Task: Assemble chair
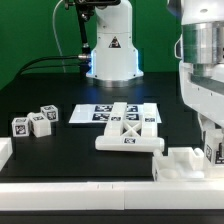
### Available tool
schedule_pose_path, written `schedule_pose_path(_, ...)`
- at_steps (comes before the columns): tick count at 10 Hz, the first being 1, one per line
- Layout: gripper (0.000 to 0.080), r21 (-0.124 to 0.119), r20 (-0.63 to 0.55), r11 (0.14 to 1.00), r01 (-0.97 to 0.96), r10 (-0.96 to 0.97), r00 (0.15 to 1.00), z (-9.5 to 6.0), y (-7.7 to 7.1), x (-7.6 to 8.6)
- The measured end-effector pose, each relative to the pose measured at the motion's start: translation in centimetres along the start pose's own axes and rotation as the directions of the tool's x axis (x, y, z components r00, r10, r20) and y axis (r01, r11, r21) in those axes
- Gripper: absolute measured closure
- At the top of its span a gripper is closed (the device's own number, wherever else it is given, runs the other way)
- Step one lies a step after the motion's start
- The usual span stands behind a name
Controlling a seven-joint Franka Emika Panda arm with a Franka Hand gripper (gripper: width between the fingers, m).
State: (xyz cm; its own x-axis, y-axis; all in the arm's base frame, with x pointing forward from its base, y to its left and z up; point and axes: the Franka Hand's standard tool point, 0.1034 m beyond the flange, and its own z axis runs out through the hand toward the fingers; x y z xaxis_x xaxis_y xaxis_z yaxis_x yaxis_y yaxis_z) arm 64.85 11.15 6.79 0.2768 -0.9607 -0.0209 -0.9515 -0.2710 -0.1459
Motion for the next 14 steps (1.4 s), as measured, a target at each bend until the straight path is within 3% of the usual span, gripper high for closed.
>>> schedule_pose_path(2, 0.0164, -0.012, -0.013, 0.922, 0.386, -0.386, 0.922, 0.0, -0.3, -0.8)
schedule_pose_path(5, 0.0151, -0.022, -0.011, 0.809, 0.588, -0.588, 0.809, 0.2, -0.1, -0.9)
schedule_pose_path(7, 0.0151, -0.033, -0.019, 0.573, 0.819, -0.819, 0.573, -0.1, -0.3, 0.2)
schedule_pose_path(8, 0.0151, -0.051, -0.016, 0.393, 0.918, -0.919, 0.393, -0.2, -0.4, 0.8)
schedule_pose_path(9, 0.0151, -0.050, -0.018, 0.442, 0.896, -0.897, 0.442, -0.1, -0.3, 0.7)
schedule_pose_path(11, 0.0399, -0.050, -0.019, 0.473, 0.879, -0.881, 0.473, -0.1, -0.3, 0.8)
schedule_pose_path(12, 0.0517, -0.048, -0.022, 0.533, 0.845, -0.846, 0.532, -0.1, -0.3, 0.8)
schedule_pose_path(14, 0.0517, -0.044, -0.027, 0.641, 0.767, -0.768, 0.640, -0.1, -0.3, 0.8)
